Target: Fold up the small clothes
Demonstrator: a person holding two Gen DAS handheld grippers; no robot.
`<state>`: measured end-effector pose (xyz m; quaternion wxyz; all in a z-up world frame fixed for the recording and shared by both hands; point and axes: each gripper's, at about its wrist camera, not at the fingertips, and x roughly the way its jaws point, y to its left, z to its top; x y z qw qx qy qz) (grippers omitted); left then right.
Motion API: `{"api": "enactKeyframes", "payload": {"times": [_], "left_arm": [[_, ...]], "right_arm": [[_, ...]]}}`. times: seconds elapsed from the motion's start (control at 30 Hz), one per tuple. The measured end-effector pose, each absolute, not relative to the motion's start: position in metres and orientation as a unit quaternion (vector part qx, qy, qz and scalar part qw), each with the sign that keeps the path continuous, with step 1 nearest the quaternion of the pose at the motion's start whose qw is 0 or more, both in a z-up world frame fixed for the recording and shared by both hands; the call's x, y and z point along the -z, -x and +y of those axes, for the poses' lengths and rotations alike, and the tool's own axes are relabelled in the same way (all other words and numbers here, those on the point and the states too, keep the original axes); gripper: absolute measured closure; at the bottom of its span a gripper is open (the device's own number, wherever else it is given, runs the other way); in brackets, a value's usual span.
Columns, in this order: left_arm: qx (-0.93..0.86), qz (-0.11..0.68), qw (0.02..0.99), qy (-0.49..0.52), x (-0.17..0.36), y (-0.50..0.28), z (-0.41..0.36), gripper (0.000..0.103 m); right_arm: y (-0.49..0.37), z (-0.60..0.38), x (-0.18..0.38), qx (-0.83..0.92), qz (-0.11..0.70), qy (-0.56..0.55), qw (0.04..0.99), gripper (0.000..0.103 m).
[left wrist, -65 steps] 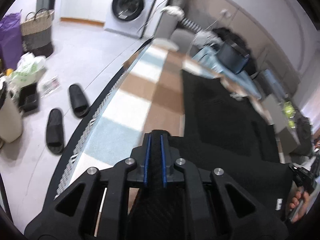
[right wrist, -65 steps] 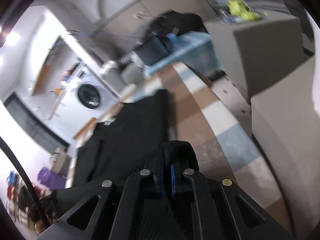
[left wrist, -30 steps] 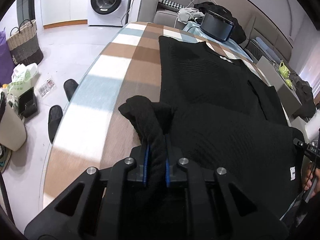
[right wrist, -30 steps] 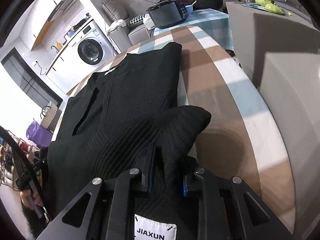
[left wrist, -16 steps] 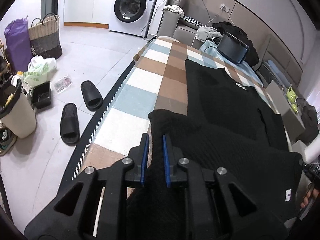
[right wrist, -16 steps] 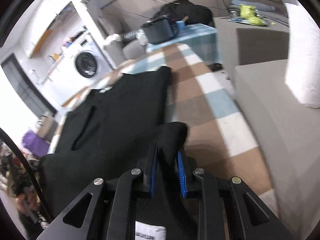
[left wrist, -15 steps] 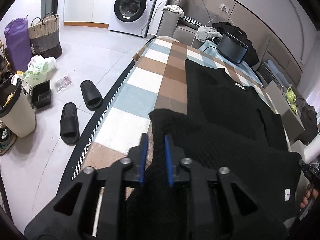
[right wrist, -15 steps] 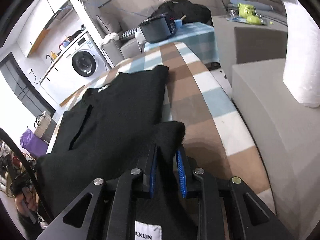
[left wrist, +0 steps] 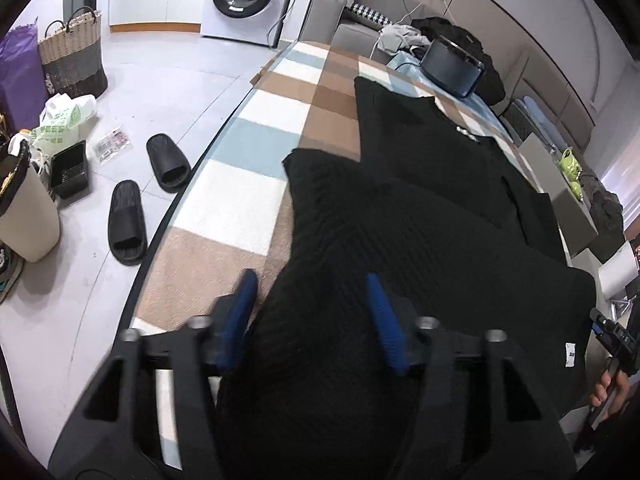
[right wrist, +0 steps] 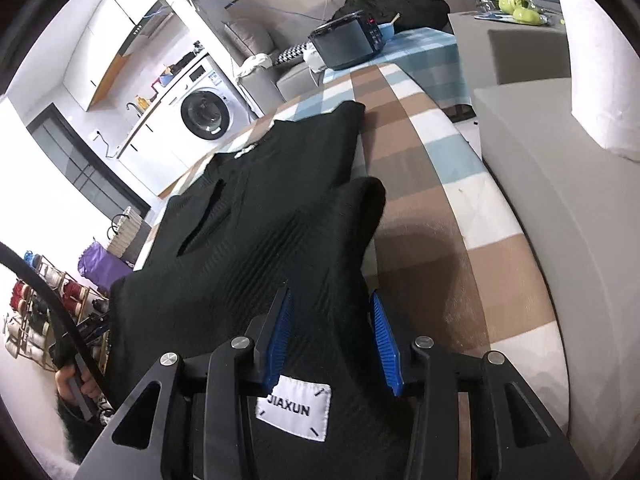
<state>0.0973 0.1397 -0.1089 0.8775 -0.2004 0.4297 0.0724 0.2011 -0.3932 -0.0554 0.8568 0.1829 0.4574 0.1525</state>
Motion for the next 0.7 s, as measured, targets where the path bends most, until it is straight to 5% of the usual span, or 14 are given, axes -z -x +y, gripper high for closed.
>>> {"api": "enactKeyframes", "payload": {"times": [0.07, 0.13, 0.23, 0.3, 0.7], "left_arm": [[-0.074, 0.427, 0.879, 0.2, 0.109, -0.101, 0.139, 0.089], [-0.073, 0.416, 0.883, 0.206, 0.107, -0.101, 0.141, 0.096], [-0.073, 0.4, 0.89, 0.209, 0.1, -0.099, 0.144, 0.097], [-0.074, 0.39, 0.894, 0.208, 0.094, -0.098, 0.145, 0.098], [-0.076, 0.314, 0.927, 0.192, 0.037, -0.135, 0.153, 0.098]], "right_arm": [[-0.202, -0.392, 0.057, -0.152, 0.459, -0.179, 0.857, 0.062], [-0.2, -0.389, 0.057, -0.155, 0.458, -0.171, 0.858, 0.063], [-0.199, -0.38, 0.056, -0.158, 0.457, -0.139, 0.864, 0.074], [-0.2, -0.375, 0.056, -0.153, 0.453, -0.114, 0.871, 0.098], [-0.22, -0.386, -0.016, -0.149, 0.318, -0.144, 0.925, 0.099]]}}
